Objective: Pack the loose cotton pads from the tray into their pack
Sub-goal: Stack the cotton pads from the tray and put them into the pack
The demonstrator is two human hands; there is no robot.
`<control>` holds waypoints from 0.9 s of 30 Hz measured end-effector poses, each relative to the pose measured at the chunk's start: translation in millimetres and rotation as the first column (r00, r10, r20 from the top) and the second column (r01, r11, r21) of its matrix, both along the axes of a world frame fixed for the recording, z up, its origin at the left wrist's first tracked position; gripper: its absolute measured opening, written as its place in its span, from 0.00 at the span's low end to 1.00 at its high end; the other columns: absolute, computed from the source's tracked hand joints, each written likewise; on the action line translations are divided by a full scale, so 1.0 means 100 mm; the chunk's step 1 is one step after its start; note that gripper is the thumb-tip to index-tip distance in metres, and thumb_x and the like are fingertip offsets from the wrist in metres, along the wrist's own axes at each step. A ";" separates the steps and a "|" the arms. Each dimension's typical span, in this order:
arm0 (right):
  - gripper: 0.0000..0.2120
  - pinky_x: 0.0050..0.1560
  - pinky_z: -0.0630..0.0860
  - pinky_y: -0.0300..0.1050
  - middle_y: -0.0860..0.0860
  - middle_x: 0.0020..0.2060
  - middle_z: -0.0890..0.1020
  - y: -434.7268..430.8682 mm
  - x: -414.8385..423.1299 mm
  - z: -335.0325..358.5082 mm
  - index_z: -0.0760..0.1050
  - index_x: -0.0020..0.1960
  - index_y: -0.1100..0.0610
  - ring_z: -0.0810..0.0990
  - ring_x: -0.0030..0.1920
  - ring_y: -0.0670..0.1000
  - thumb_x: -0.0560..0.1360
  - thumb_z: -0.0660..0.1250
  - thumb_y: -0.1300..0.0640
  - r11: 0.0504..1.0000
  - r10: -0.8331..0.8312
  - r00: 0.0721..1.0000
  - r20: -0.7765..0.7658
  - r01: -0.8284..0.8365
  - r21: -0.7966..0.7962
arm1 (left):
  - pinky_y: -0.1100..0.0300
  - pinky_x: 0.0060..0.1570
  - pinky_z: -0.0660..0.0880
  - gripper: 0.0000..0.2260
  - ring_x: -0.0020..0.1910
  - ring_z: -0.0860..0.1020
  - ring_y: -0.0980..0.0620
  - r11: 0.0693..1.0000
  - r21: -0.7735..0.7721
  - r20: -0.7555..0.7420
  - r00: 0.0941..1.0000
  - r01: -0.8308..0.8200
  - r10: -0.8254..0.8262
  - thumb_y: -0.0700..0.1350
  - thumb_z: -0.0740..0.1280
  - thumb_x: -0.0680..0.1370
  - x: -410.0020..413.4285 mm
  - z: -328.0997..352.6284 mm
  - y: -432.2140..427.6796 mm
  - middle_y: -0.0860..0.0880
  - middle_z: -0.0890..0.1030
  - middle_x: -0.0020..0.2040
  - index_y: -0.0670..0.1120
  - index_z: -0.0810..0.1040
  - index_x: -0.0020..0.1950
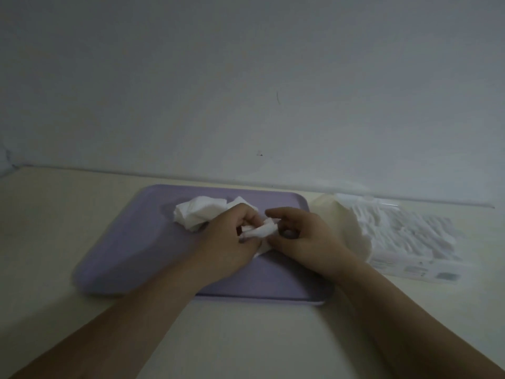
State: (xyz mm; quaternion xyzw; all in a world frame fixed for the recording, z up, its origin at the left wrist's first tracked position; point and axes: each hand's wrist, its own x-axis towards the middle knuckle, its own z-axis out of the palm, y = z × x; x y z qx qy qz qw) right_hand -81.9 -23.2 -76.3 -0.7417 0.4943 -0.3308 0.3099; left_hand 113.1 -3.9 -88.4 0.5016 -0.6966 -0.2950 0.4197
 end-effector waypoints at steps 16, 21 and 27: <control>0.04 0.52 0.79 0.48 0.47 0.42 0.85 0.01 -0.04 -0.03 0.75 0.48 0.52 0.83 0.45 0.50 0.76 0.71 0.56 0.947 -0.318 0.941 0.119 0.322 -0.016 | 0.56 0.60 0.76 0.12 0.56 0.81 0.55 0.968 -0.191 0.219 0.955 -0.160 0.201 0.48 0.67 0.81 0.13 0.01 -0.06 0.54 0.83 0.58 0.50 0.80 0.64; 0.05 0.46 0.76 0.46 0.51 0.40 0.85 0.04 -0.04 -0.02 0.75 0.46 0.53 0.83 0.42 0.50 0.77 0.70 0.57 0.950 -0.301 0.943 0.140 0.310 -0.044 | 0.56 0.62 0.76 0.24 0.56 0.80 0.51 0.971 -0.018 0.247 0.940 -0.239 0.236 0.50 0.74 0.76 0.18 0.02 -0.13 0.52 0.78 0.62 0.49 0.74 0.72; 0.04 0.50 0.80 0.45 0.46 0.42 0.88 0.06 -0.02 -0.01 0.78 0.49 0.52 0.86 0.45 0.45 0.78 0.71 0.60 0.983 -0.176 0.970 0.167 0.183 -0.029 | 0.57 0.56 0.77 0.30 0.55 0.80 0.50 0.963 0.183 0.224 0.963 -0.195 0.152 0.48 0.77 0.72 0.16 0.10 -0.14 0.54 0.80 0.57 0.51 0.71 0.72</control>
